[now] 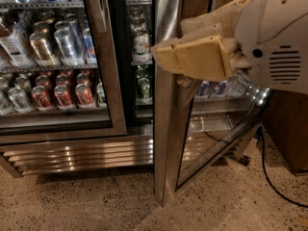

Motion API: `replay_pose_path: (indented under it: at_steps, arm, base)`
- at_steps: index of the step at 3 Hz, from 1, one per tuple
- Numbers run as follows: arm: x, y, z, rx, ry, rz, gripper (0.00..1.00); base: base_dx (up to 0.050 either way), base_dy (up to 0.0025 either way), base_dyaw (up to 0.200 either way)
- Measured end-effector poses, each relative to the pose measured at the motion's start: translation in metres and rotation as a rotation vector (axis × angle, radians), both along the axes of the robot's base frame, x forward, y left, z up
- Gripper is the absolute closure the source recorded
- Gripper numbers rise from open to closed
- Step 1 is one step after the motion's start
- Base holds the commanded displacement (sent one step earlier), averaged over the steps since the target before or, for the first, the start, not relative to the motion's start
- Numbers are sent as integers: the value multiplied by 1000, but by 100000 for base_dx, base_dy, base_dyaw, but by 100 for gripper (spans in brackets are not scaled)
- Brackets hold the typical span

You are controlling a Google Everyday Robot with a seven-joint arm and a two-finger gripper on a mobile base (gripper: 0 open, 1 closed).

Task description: Open right fridge door

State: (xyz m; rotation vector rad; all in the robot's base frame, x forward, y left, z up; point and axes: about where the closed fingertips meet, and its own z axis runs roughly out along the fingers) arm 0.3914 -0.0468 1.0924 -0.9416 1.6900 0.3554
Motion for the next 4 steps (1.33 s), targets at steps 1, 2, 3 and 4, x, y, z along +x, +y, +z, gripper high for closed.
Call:
replay_pose_path:
  at_steps: [1,2,3,4]
  arm:
    - [-1,2,6,39,-26,23,70]
    - [1,-5,4,117,-40,52,93]
    - [3,-7,-1,156,-42,59,100]
    - [3,-7,-1,156,-42,60,100]
  base:
    - [0,0,0]
    - [0,0,0]
    - [0,0,0]
    - [-5000,-1,5]
